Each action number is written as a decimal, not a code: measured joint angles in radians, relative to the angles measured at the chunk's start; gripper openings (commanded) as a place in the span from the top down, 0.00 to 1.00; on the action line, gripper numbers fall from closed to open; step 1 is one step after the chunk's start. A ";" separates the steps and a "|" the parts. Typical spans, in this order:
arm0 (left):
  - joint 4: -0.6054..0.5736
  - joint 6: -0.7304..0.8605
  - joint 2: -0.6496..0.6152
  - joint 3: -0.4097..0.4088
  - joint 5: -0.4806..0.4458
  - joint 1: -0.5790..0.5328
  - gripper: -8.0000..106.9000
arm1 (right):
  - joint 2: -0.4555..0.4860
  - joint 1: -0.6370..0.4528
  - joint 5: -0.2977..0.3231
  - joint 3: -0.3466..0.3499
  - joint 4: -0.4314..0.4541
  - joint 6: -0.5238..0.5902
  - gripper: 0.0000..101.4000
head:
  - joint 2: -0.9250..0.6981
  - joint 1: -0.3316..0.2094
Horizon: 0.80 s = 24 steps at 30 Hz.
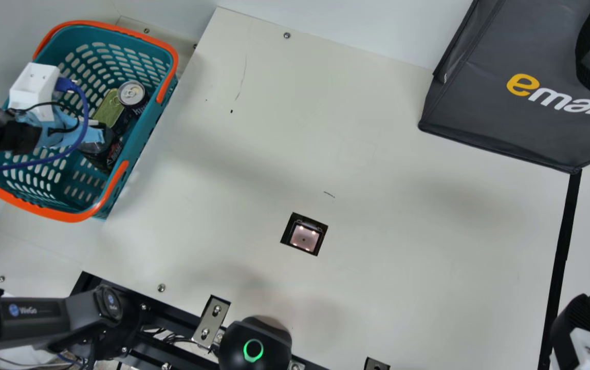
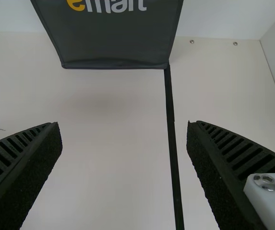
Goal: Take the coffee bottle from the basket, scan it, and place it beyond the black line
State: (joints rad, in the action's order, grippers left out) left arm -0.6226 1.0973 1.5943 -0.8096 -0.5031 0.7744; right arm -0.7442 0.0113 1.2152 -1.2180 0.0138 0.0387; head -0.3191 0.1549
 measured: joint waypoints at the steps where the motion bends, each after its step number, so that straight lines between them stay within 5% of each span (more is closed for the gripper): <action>1: 0.007 -0.009 -0.011 0.000 -0.013 0.004 0.84 | 0.000 0.000 0.000 0.000 0.000 0.000 0.10 | 0.000 0.000; 24: 0.054 -0.109 -0.152 -0.199 -0.295 0.086 0.84 | 0.000 0.000 0.000 0.000 0.000 0.000 0.10 | 0.000 0.000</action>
State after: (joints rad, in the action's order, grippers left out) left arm -0.5687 0.9879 1.4427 -1.0085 -0.7985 0.8600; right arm -0.7442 0.0113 1.2152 -1.2180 0.0138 0.0387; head -0.3191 0.1549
